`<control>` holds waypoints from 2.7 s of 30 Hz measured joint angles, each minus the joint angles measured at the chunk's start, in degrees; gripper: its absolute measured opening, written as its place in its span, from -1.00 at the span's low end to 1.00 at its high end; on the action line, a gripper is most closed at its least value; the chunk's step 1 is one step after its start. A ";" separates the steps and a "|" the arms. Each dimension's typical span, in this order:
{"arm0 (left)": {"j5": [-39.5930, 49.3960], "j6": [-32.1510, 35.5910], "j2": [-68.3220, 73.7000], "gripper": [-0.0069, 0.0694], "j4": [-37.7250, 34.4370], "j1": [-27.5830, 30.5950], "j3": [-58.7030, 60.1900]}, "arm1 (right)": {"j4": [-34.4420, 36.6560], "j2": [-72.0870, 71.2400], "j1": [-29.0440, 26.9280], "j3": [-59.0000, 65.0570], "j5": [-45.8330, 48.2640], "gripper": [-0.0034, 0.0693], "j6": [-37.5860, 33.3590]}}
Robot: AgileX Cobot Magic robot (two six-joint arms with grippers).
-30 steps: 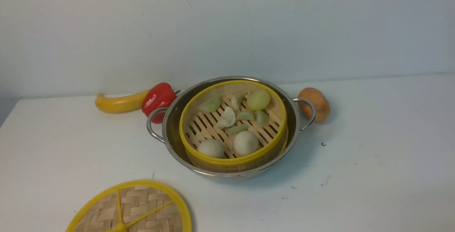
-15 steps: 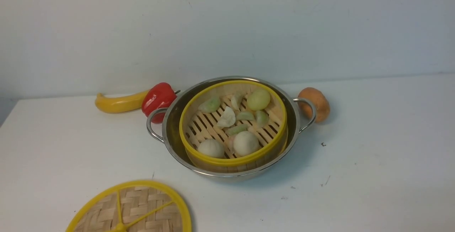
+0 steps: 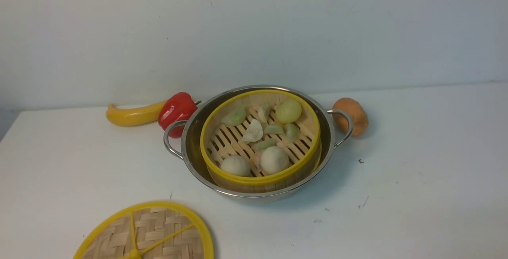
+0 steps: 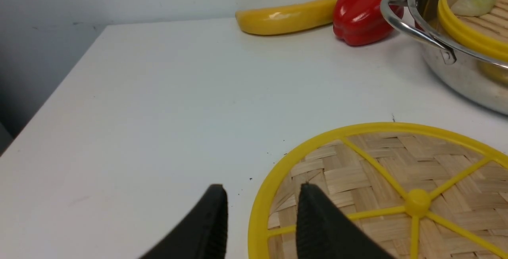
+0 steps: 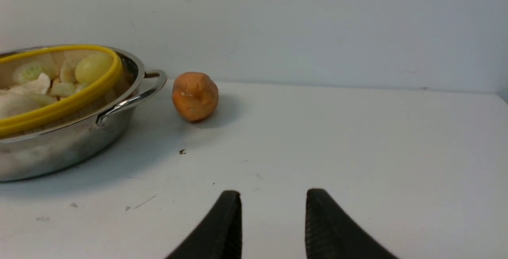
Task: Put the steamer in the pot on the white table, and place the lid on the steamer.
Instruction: 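Grasp the bamboo steamer lid lying on the table by its centre knob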
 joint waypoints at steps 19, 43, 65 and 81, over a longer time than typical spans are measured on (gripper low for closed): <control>0.00 0.00 0.00 -0.19 0.00 0.00 0.00 | 3.52 0.00 0.00 0.01 0.34 -0.22 -7.51; -20.32 -4.69 -0.06 -0.19 -3.57 0.00 0.00 | 3.52 0.00 0.00 0.01 0.34 -0.22 -6.92; -47.93 -39.76 -0.15 -0.19 2.64 0.00 0.00 | 3.52 0.00 0.00 0.01 0.34 -0.22 -6.87; -30.59 -69.65 7.73 -0.19 36.28 0.00 -1.90 | 3.52 0.00 0.00 0.06 0.34 -0.22 -6.87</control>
